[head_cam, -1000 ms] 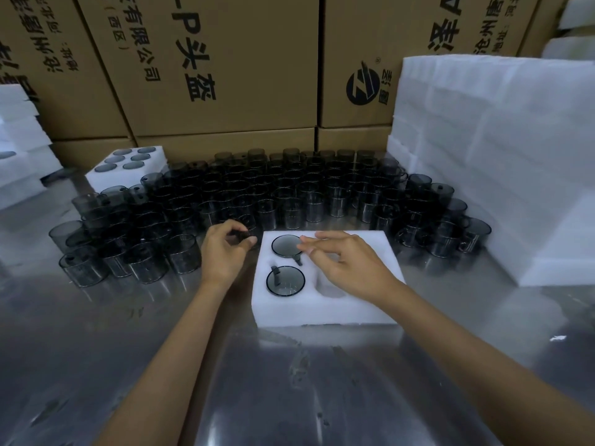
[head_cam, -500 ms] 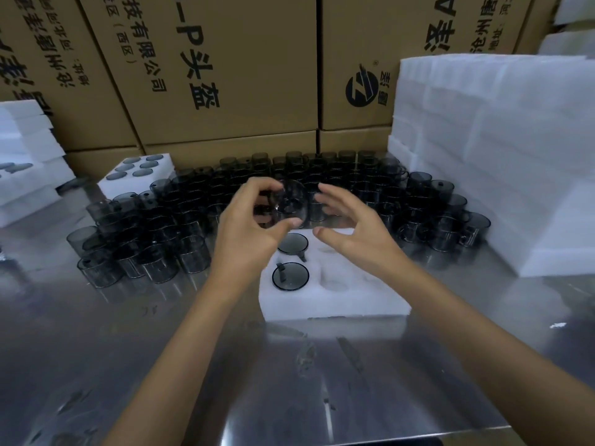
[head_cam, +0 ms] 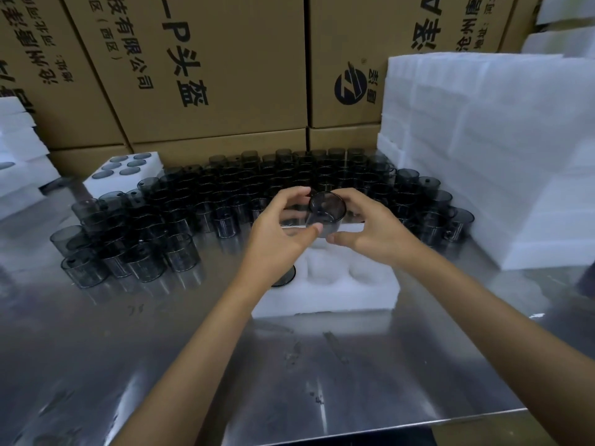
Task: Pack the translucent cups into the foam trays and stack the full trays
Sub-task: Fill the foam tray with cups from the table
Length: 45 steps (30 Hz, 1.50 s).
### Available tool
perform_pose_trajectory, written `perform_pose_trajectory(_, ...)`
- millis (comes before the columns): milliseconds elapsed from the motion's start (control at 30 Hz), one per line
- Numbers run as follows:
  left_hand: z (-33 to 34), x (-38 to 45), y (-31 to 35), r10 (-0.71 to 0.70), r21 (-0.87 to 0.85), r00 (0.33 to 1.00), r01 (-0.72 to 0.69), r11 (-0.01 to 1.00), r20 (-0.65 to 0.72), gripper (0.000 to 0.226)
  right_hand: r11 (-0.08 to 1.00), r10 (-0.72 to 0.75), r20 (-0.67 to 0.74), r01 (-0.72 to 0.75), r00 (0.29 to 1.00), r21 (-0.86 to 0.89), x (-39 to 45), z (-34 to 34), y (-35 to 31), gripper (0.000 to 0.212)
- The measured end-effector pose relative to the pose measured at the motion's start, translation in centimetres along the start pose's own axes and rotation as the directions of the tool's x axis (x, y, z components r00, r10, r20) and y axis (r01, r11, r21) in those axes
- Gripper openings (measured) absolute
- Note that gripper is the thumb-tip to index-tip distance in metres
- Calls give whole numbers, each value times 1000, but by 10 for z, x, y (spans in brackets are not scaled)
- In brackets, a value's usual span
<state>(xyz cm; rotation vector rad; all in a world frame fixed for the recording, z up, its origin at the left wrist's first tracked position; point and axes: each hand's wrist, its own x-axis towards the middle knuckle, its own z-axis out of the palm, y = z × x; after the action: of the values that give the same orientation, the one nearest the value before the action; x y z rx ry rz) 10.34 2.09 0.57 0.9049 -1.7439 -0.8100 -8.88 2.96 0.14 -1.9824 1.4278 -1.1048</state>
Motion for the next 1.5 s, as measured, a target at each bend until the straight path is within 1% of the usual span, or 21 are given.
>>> perform_pose_trajectory(67, -2, 8, -2, -68, 4, 997, 67, 998, 34, 47, 998, 44, 73, -47, 996, 32, 7, -6, 5, 65)
perform_pose_trajectory(133, -2, 11, -3, -102, -2, 994, 103, 995, 48, 47, 998, 43, 110, -48, 993, 38, 10, -8, 8, 65)
perform_pose_trajectory(233, -4, 12, -7, -100, 10, 994, 100, 995, 46, 47, 997, 42, 139, -50, 989, 57, 13, -10, 13, 61)
perform_pose_trajectory(333, -6, 11, -9, -103, 10, 993, 103, 995, 56, 38, 995, 73, 171, -84, 983, 58, 17, -11, 13, 61)
perform_pose_trajectory(467, -9, 8, -8, -137, -4, 987, 138, 990, 79, 37, 993, 91, 182, -102, 979, 51, 15, -9, 11, 63)
perform_pose_trajectory(567, -16, 2, -5, -167, -36, 980, 172, 984, 108, 36, 995, 94, 205, -98, 974, 12, 8, -11, 4, 62)
perform_pose_trajectory(633, -22, -5, -4, -178, -47, 973, 186, 981, 150, 34, 995, 102, 269, -101, 958, -16, 1, -15, 0, 60)
perform_pose_trajectory(733, -28, -19, -6, -175, 12, 966, 176, 984, 189, 32, 991, 135, 353, -117, 926, -71, -11, -13, -3, 64)
perform_pose_trajectory(833, -28, -28, -12, -199, 28, 965, 197, 980, 169, 33, 982, 172, 331, -132, 928, -138, -21, -5, -2, 69)
perform_pose_trajectory(900, -27, -32, -15, -217, 22, 965, 216, 976, 146, 35, 983, 167, 328, -130, 930, -132, -25, -2, -3, 72)
perform_pose_trajectory(1000, -27, -35, -17, -205, 95, 965, 192, 977, 161, 38, 971, 198, 377, -128, 905, -204, -28, -4, -7, 78)
perform_pose_trajectory(1033, -28, -36, -18, -201, 116, 965, 183, 976, 172, 38, 964, 218, 374, -139, 901, -228, -29, -5, -7, 81)
perform_pose_trajectory(1067, -28, -37, -19, -192, 136, 965, 169, 976, 178, 37, 963, 227, 358, -154, 906, -222, -29, -4, -7, 79)
perform_pose_trajectory(1133, -29, -38, -21, -151, 175, 973, 120, 977, 174, 30, 976, 199, 293, -162, 935, -145, -29, -1, -7, 61)
perform_pose_trajectory(1200, -27, -39, -22, -69, 216, 986, 35, 976, 152, 21, 987, 139, 264, -111, 955, -120, -29, 2, -5, 48)
perform_pose_trajectory(1267, -23, -39, -24, 28, 304, 989, -70, 950, 142, 19, 980, 88, 318, -25, 944, -196, -30, 4, -1, 45)
perform_pose_trajectory(1300, -21, -40, -26, 53, 340, 988, -101, 935, 147, 21, 968, 86, 350, 6, 933, -252, -30, 5, 2, 45)
perform_pose_trajectory(1367, -18, -41, -31, 47, 382, 986, -105, 918, 158, 23, 944, 114, 391, 23, 914, -330, -29, 7, 8, 45)
perform_pose_trajectory(1500, -17, -43, -37, 22, 394, 991, -72, 916, 130, 23, 943, 136, 418, 12, 898, -332, -26, 7, 13, 48)
